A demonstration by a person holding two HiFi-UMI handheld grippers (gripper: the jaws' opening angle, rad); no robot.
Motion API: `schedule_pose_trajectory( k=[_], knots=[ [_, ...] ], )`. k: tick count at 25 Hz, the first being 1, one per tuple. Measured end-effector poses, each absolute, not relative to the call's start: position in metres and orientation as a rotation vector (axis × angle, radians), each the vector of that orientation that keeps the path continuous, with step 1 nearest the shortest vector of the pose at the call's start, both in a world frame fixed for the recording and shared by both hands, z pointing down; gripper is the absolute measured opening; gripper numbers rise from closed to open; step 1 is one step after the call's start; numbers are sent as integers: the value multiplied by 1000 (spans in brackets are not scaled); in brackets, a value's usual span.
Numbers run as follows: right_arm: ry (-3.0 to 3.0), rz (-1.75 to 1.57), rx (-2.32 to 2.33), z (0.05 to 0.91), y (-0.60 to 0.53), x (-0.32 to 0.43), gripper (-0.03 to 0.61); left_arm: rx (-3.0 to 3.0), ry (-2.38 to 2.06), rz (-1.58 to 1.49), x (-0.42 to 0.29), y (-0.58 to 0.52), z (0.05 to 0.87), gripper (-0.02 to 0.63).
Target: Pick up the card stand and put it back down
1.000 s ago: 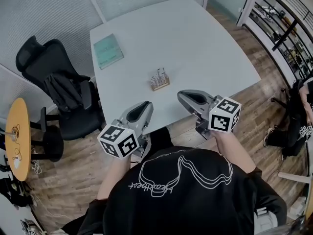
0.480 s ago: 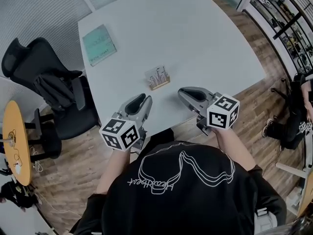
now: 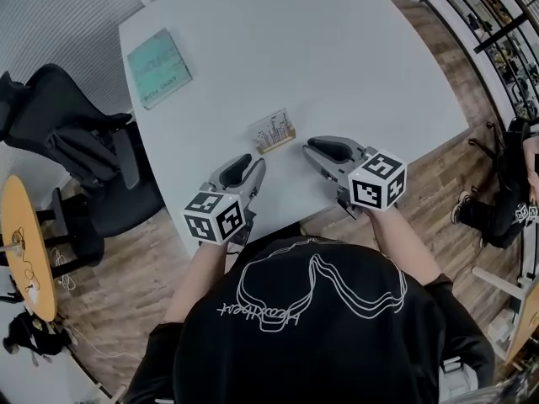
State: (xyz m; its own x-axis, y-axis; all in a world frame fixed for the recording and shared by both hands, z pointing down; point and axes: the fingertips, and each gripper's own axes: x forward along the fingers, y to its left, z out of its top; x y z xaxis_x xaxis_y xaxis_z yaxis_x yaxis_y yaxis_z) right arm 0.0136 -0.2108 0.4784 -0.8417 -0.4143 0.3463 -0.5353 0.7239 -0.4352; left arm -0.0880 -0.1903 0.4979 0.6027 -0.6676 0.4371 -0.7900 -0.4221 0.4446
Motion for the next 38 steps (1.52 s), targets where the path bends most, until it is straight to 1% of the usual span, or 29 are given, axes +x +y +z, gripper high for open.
schedule_pose_trajectory(
  k=[10, 15, 24, 28, 30, 38],
  knots=[
    [-2581, 602, 750, 536, -244, 3, 87, 2170, -1152, 329, -90, -215, 541, 123],
    [-2561, 612, 736, 550, -252, -5, 101, 2164, -1163, 359, -94, -220, 552, 121],
    [-2526, 529, 718, 567, -261, -12, 103, 2146, -1147, 328, -90, -227, 559, 117],
    [-2524, 485, 708, 568, -261, -14, 91, 2141, -1161, 322, -92, -228, 560, 98],
    [-2522, 472, 715, 567, -262, -15, 71, 2140, -1164, 312, -92, -228, 559, 97],
    [-2530, 466, 732, 569, -263, -15, 67, 2127, -1156, 299, -93, -227, 561, 97]
  ],
)
